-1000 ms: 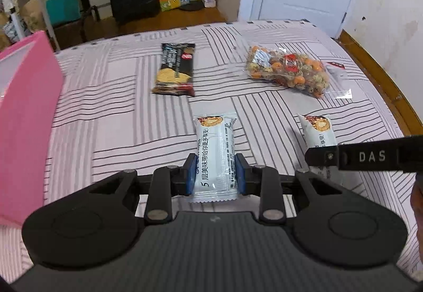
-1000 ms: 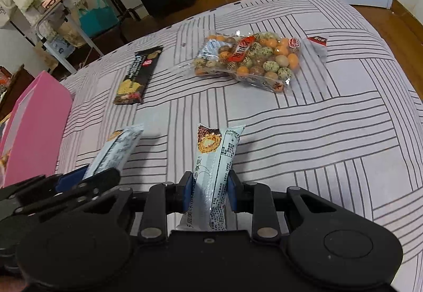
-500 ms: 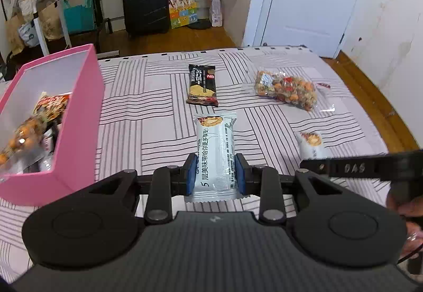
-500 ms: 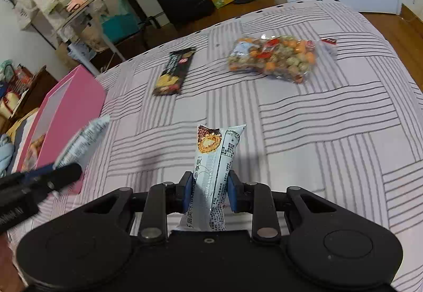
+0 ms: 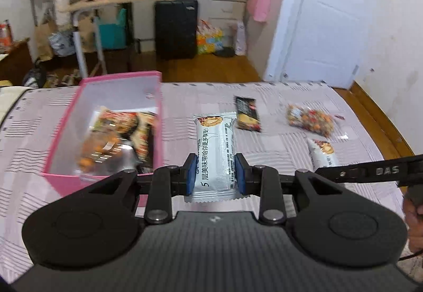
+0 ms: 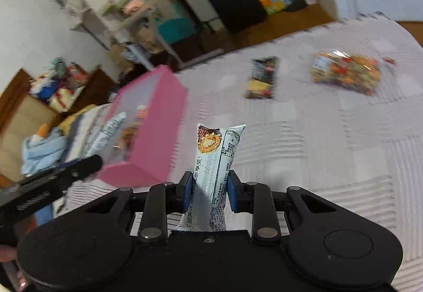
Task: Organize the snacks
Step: 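Carry both white biscuit bars over the pink box, then open both tools to drop the biscuit bars into the pink box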
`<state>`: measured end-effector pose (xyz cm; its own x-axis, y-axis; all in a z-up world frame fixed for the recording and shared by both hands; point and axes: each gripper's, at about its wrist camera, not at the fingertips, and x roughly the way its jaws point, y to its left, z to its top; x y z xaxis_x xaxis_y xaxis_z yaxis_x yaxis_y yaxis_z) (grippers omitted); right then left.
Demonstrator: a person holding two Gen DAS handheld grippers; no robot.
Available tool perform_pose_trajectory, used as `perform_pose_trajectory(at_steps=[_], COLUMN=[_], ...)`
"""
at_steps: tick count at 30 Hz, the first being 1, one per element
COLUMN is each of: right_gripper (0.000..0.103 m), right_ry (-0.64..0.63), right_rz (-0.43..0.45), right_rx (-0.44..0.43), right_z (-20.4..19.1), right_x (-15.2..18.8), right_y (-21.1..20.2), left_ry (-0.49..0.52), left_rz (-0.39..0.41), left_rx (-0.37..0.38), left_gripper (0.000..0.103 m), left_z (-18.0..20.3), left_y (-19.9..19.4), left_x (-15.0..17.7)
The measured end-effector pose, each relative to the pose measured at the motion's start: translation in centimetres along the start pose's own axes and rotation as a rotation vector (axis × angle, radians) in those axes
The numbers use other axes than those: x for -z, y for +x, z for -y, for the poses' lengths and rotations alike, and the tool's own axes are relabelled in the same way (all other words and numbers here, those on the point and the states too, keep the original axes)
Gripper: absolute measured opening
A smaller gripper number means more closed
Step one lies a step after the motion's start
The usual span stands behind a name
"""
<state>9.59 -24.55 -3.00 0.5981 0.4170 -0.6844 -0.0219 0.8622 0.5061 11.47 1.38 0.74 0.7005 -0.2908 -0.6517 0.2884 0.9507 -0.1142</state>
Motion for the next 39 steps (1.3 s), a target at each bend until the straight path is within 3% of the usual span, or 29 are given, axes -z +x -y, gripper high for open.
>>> perform_pose_trajectory(at_steps=[4,7,11,19,25,28,33,34,39], right_gripper=[0.031,0.031,0.031,0.031,0.031,0.031,0.034,0.040,0.042], right_ry=[-0.081,-0.161,-0.206,-0.331,-0.427,-0.472,-0.428,-0.410,-0.375], right_rz=[0.028,0.076,0.070,0.059,0.035,0.033,0.037,0.041,0.067], right_rx=[-0.065,-0.049,-0.086,-0.091,-0.030,0.015,0.036,0.036,0.010], right_z=[-4.2,-7.1,-9.3,-14.0,-15.3,-15.8,-15.5,-15.4,-14.6], right_x=[-0.8,-0.7,-1.1,-3.0,-3.4,-3.4,-3.7,-3.9,-4.3], right_y=[1.0,2.5,5.7,11.9,16.4,18.3,20.2,20.4,18.3], left_ry=[-0.039,-0.067,-0.107,-0.147,-0.241,-0.226,-0.247,-0.251,-0.244], left_rz=[0.060,0.131,0.141,0.116,0.058,0.029,0.013,0.017,0.028], left_rx=[-0.053,-0.133,-0.206,-0.207,-0.160,-0.197,-0.208,-0.213,-0.210], left_gripper=[0.029,0.029,0.029,0.029,0.029,0.029,0.030,0.031,0.034], left_z=[-2.7,-5.0,-8.3,-13.9,-17.7,-18.1,-18.9,-18.9,-18.4], left_y=[-1.2,-1.4,-0.6,2.9,7.0,8.4,9.4,9.5,8.7], left_x=[-0.4,-0.2,0.0,-1.6,-2.0,-1.3,-1.3,-1.3,-0.9])
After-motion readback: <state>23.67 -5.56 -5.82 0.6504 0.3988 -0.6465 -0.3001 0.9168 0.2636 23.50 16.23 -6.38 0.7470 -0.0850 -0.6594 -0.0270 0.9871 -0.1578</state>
